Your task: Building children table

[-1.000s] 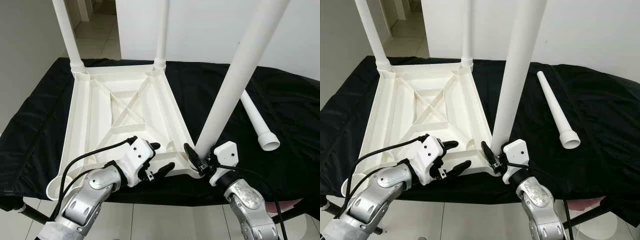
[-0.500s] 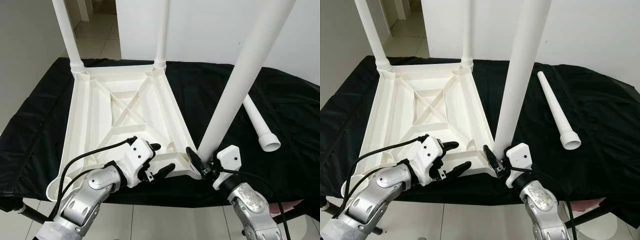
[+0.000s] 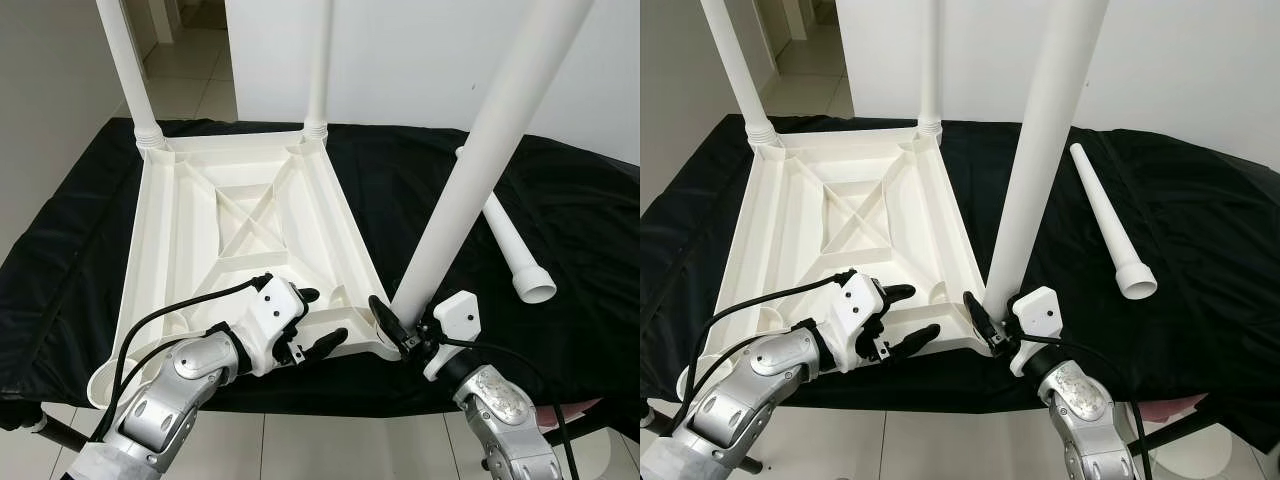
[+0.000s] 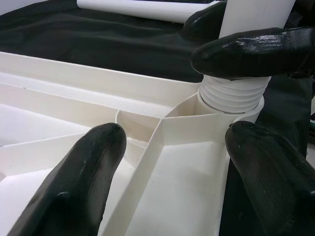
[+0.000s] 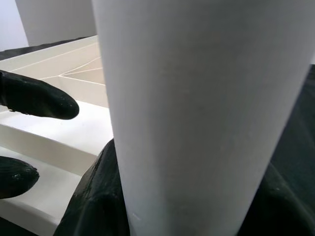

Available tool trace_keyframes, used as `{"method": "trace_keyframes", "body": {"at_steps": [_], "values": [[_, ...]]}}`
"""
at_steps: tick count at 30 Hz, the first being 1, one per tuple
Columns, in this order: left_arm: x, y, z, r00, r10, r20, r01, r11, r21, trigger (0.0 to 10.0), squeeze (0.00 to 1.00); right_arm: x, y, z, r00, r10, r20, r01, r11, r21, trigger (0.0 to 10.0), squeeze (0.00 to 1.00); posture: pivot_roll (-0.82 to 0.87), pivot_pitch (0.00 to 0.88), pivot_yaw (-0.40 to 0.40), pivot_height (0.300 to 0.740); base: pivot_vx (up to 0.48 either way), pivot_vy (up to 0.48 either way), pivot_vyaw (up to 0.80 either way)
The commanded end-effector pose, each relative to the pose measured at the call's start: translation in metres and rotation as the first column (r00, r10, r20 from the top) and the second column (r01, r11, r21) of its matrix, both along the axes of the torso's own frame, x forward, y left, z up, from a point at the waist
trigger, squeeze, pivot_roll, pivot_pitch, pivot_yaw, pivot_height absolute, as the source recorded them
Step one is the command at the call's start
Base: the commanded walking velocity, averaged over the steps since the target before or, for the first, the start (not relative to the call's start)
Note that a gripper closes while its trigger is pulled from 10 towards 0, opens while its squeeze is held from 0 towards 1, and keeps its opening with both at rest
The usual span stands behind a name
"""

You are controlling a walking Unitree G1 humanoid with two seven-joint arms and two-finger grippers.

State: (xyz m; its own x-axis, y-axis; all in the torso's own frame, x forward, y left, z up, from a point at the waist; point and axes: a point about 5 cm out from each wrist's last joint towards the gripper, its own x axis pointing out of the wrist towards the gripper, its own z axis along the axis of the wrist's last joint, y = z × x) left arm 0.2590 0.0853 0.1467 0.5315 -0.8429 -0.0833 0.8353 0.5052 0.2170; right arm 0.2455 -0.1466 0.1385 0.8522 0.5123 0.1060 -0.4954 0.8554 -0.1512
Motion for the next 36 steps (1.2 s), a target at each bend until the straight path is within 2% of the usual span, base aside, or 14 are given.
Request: {"method": "trace_keyframes", "body": {"at_steps": [1, 8, 9, 11, 18, 24, 27, 29, 30, 33, 36], "values": [[-0.007, -0.004, 0.0, 0.994, -0.112, -0.02, 0.112, 0.994, 0.018, 10.0, 0.0, -0.001, -0.003, -0.024, 0.99, -0.018, -0.137, 0.016, 1.0, -0.018, 10.0, 0.0, 0.06, 0.103, -0.001, 0.74, 0.0, 0.0, 0.0], [-0.007, -0.004, 0.0, 0.994, -0.11, -0.02, 0.11, 0.994, 0.016, 10.0, 0.0, 0.006, -0.003, -0.023, 0.983, -0.042, -0.178, 0.051, 0.998, 0.043, 10.0, 0.0, 0.06, 0.102, -0.004, 0.74, 0.0, 0.0, 0.0], [-0.008, -0.004, 0.001, 0.994, -0.11, -0.02, 0.11, 0.994, 0.015, 10.0, 0.0, 0.009, -0.002, -0.024, 0.972, -0.069, -0.224, 0.094, 0.991, 0.099, 10.0, 0.0, 0.06, 0.103, -0.005, 0.74, 0.0, 0.0, 0.0], [-0.008, -0.004, 0.001, 0.994, -0.109, -0.02, 0.109, 0.994, 0.015, 10.0, 0.0, 0.011, -0.002, -0.025, 0.964, -0.084, -0.251, 0.119, 0.985, 0.128, 10.0, 0.0, 0.06, 0.103, -0.005, 0.74, 0.0, 0.0, 0.0], [-0.009, -0.003, 0.0, 0.994, -0.107, -0.024, 0.107, 0.994, 0.014, 10.0, 0.0, 0.006, 0.0, -0.029, 0.961, -0.093, -0.26, 0.133, 0.981, 0.139, 10.0, 0.0, 0.06, 0.108, -0.009, 0.74, 0.0, 0.0, 0.0], [-0.008, -0.003, 0.0, 0.994, -0.103, -0.024, 0.104, 0.995, 0.012, 10.0, 0.0, 0.0, -0.001, -0.025, 0.98, -0.097, -0.171, 0.12, 0.984, 0.132, 10.0, 0.0, 0.06, 0.11, -0.01, 0.74, 0.0, 0.0, 0.0], [-0.009, -0.003, 0.0, 0.994, -0.103, -0.024, 0.104, 0.995, 0.011, 10.0, 0.0, -0.006, -0.003, -0.02, 0.988, -0.108, -0.106, 0.126, 0.977, 0.173, 10.0, 0.0, 0.05, 0.113, -0.01, 0.74, 0.0, 0.0, 0.0], [-0.009, -0.003, 0.0, 0.994, -0.103, -0.024, 0.104, 0.995, 0.011, 10.0, 0.0, -0.006, -0.003, -0.02, 0.988, -0.108, -0.106, 0.126, 0.977, 0.173, 10.0, 0.0, 0.05, 0.113, -0.01, 0.74, 0.0, 0.0, 0.0], [-0.009, -0.003, 0.0, 0.994, -0.103, -0.025, 0.103, 0.995, 0.011, 10.0, 0.0, -0.012, -0.002, -0.02, 0.992, -0.105, -0.067, 0.114, 0.982, 0.15, 10.0, 0.0, 0.05, 0.114, -0.009, 0.74, 0.0, 0.0, 0.0], [-0.009, -0.003, 0.0, 0.994, -0.102, -0.027, 0.103, 0.995, 0.011, 10.0, 0.0, -0.015, 0.001, -0.021, 0.995, -0.093, -0.023, 0.095, 0.993, 0.073, 10.0, 0.0, 0.05, 0.115, -0.009, 0.74, 0.0, 0.0, 0.0], [-0.008, -0.003, 0.0, 0.994, -0.102, -0.026, 0.103, 0.995, 0.011, 10.0, 0.0, -0.015, 0.0, -0.023, 0.995, -0.094, -0.028, 0.096, 0.993, 0.068, 10.0, 0.0, 0.05, 0.114, -0.009, 0.74, 0.0, 0.0, 0.0]]}}
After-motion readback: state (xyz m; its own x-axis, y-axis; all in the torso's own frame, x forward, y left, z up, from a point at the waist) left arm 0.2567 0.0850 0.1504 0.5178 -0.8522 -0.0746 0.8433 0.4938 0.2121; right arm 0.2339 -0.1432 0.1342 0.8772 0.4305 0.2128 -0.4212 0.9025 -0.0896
